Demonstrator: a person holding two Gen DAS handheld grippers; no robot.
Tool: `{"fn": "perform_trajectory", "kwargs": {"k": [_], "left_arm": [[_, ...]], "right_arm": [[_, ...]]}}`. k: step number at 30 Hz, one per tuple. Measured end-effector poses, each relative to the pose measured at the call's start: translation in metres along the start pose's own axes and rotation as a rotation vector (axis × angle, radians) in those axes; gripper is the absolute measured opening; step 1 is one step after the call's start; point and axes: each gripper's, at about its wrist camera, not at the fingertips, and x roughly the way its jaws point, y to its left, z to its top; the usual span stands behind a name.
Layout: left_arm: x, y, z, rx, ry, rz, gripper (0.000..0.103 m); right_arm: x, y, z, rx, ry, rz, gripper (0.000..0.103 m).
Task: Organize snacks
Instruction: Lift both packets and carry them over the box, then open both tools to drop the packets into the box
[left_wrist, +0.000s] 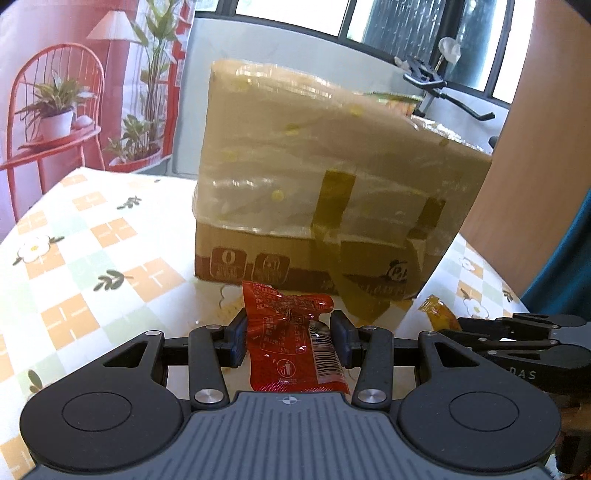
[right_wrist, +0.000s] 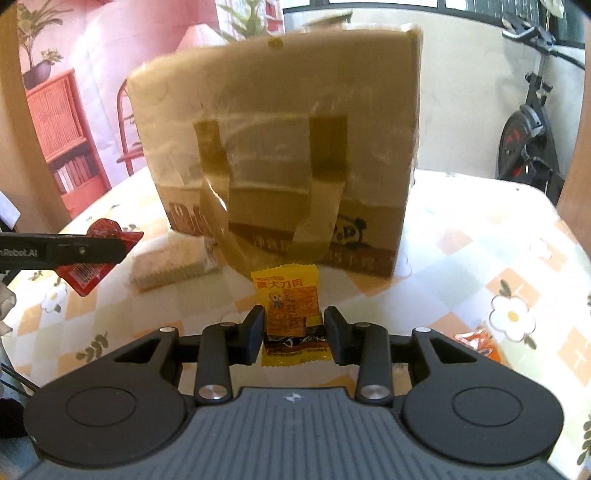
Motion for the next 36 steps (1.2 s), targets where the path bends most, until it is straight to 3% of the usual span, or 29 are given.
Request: {"fn": "perform_trajectory", "kwargs": {"k": [14, 27, 36], "left_arm": [[-0.022, -0.001, 0.028, 0.019, -0.094, -0.025, 0.048], [-0.049, -0.01, 0.083, 0.071, -0.27, -0.021, 0.048], [-0.025, -0.011, 0.132, 0.072, -0.303, -0.02, 0.048]], "right_arm": [[-0.046, 0.021, 0.035, -0.056, -0.148, 0.039, 0.037], [-0.081, 0.015, 0.09, -0.096, -0.327, 0.029, 0.037], [-0.069, 0.005, 0.138, -0.11, -0.395, 0.008, 0.037]]}}
